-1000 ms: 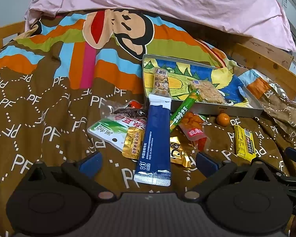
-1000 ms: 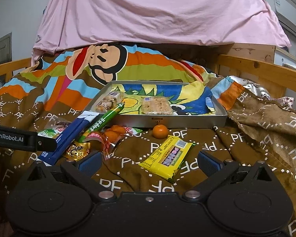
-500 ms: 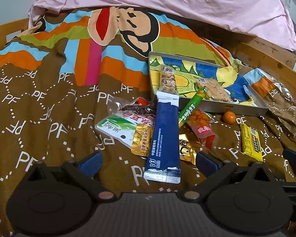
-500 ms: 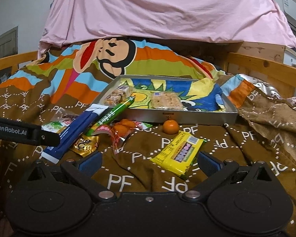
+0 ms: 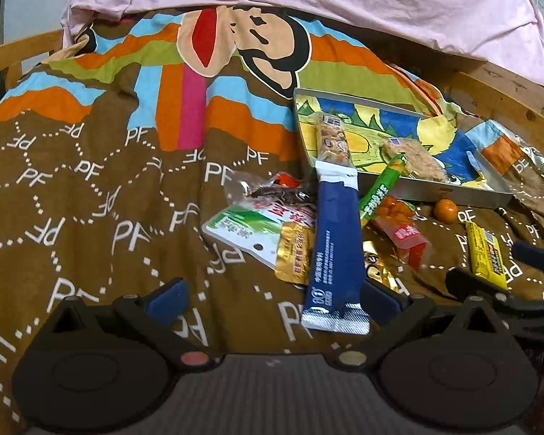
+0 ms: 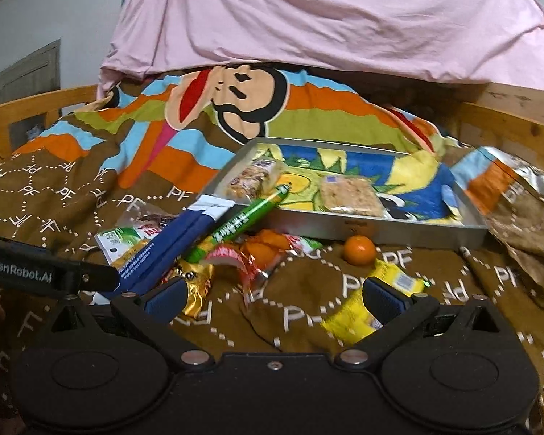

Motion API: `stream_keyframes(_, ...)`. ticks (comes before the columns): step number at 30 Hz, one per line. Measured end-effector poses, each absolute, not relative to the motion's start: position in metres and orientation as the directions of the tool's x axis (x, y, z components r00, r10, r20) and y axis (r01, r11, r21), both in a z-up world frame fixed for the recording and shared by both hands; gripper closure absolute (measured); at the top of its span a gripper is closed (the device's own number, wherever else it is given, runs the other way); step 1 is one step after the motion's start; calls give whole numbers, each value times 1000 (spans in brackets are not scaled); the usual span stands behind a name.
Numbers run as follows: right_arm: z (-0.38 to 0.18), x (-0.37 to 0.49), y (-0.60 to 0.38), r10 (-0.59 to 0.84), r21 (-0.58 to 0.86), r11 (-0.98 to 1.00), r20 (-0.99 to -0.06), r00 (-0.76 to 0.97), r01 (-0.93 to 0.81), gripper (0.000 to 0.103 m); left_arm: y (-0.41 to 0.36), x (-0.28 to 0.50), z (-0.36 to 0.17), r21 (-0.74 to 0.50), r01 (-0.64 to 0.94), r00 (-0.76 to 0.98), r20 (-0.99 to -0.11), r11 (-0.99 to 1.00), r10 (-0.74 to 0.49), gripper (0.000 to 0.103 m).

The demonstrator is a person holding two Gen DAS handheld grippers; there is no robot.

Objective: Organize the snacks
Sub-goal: 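Grasp the blue stick packet with the left tool while the right tool grasps the orange snack packet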

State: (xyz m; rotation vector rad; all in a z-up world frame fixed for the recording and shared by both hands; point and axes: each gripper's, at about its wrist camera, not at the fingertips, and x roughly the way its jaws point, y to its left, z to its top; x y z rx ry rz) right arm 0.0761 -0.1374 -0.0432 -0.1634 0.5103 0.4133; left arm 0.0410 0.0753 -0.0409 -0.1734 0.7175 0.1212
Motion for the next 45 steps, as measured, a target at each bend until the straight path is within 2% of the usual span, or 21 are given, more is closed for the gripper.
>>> stream_keyframes(9, -53, 100, -130, 361, -70, 881, -538, 762, -467, 1, 73, 65, -32, -123, -97, 775, -632, 988, -3, 1)
stream_keyframes(15, -60, 109, -116, 361, -124, 857, -547, 755, -500, 14, 65, 87, -30, -119, -19, 772, -633, 993, -61, 1)
stream_keyframes(17, -63, 112, -112, 362, -134, 850, -554, 750, -509, 21, 65, 94, -29, -126, -2, 770, -634, 992, -79, 1)
stream_keyframes(20, -68, 117, -109, 368, -136, 841, -567, 737, -524, 37, 64, 104, -30, -148, 20, 752, -650, 989, -113, 1)
stream_keyframes(22, -71, 120, -107, 375, -135, 834, -574, 728, -536, 59, 65, 110, -32, -166, 29, 744, -655, 986, -132, 2)
stream_keyframes(25, -75, 122, -105, 381, -137, 829, -570, 728, -541, 77, 66, 118, -34, -171, 48, 727, -670, 984, -152, 7)
stream_keyframes(28, -76, 121, -107, 394, -131, 826, -563, 727, -549, 87, 66, 126, -40, -184, 44, 702, -694, 982, -162, 17)
stream_keyframes(29, -76, 119, -107, 398, -131, 823, -562, 725, -553, 90, 67, 128, -41, -190, 42, 696, -699, 981, -165, 24)
stream_keyframes(31, -76, 117, -108, 405, -130, 817, -562, 721, -561, 97, 65, 129, -43, -188, 41, 693, -703, 981, -164, 28)
stream_keyframes(34, -74, 113, -109, 409, -130, 812, -570, 713, -569, 101, 61, 130, -43, -180, 60, 691, -702, 982, -171, 37)
stream_keyframes(36, -72, 110, -113, 408, -132, 810, -573, 710, -572, 101, 57, 131, -43, -179, 70, 678, -713, 981, -178, 47)
stream_keyframes(38, -69, 106, -116, 398, -151, 807, -576, 714, -571, 101, 51, 129, -42, -160, 76, 671, -722, 984, -169, 50)
stream_keyframes(41, -64, 99, -123, 393, -157, 805, -581, 713, -572, 101, 46, 127, -41, -129, 74, 667, -730, 989, -146, 60)
stream_keyframes(45, -58, 86, -129, 384, -176, 798, -589, 711, -577, 102, 45, 120, -38, -162, 67, 650, -741, 985, -166, 62)
